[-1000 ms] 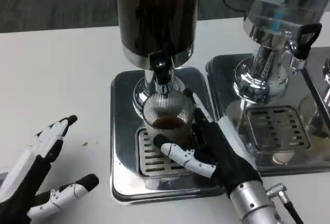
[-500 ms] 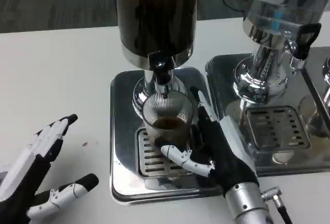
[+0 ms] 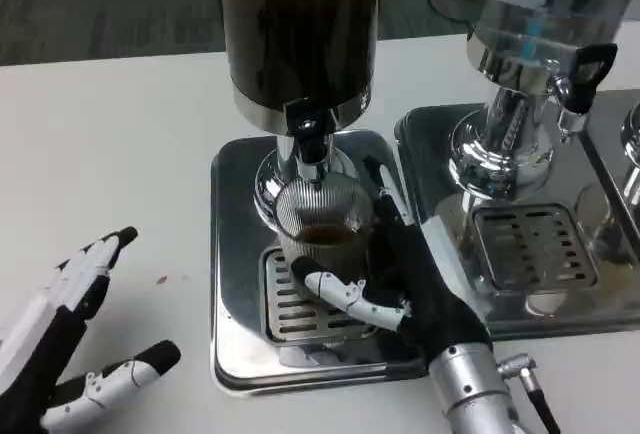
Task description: Grasp the cup under the faucet to collect the drink, then remove the cup.
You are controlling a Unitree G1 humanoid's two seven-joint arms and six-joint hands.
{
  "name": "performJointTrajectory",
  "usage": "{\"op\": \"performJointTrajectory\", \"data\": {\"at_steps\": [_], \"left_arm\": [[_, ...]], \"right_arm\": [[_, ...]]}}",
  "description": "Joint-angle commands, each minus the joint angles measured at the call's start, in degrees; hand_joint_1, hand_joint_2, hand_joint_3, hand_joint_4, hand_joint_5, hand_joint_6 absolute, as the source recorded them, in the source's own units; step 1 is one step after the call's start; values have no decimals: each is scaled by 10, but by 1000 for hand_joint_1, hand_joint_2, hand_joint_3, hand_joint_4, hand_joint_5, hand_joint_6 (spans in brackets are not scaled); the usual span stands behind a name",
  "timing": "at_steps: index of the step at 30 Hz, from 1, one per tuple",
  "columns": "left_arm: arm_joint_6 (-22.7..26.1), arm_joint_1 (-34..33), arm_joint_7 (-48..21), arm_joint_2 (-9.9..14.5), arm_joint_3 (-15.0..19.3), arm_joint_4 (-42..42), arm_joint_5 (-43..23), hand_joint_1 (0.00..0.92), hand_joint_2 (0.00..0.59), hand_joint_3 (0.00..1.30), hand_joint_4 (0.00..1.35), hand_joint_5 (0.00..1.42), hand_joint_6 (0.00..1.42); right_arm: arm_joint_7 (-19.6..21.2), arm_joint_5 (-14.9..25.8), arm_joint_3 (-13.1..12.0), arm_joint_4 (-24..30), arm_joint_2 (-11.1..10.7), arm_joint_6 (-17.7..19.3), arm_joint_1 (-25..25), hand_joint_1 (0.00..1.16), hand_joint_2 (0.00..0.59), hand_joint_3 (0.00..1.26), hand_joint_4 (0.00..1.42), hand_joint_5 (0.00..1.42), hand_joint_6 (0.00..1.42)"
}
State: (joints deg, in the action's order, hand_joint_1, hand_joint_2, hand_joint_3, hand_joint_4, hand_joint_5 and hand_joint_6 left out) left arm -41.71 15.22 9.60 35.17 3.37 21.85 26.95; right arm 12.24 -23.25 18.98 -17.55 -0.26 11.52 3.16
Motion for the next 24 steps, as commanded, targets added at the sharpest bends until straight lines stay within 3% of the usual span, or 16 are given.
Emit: {"op": "performJointTrajectory", "data": {"at_steps": [1,9,14,24], "left_arm": [[4,5,-3,2,4,-8,-7,0,100,0,0,0,0],[6,13,-1,0,7,-12,-11,0,102,0,0,0,0],[8,13,-2,0,6,-12,-15,0,103,0,0,0,0],[7,12,-4,-2,4,-10,-22,0,106,0,0,0,0]], "right_arm": [[-4,-2,7,-16,5,-2,0,721,162,0,59,187,375],[18,-7,9,-23,10,8,-4,762,156,0,201,349,558],[42,-14,8,-26,12,7,-5,821,150,0,313,515,837],[65,-26,7,-31,15,11,-8,851,148,5,456,685,1096]]}}
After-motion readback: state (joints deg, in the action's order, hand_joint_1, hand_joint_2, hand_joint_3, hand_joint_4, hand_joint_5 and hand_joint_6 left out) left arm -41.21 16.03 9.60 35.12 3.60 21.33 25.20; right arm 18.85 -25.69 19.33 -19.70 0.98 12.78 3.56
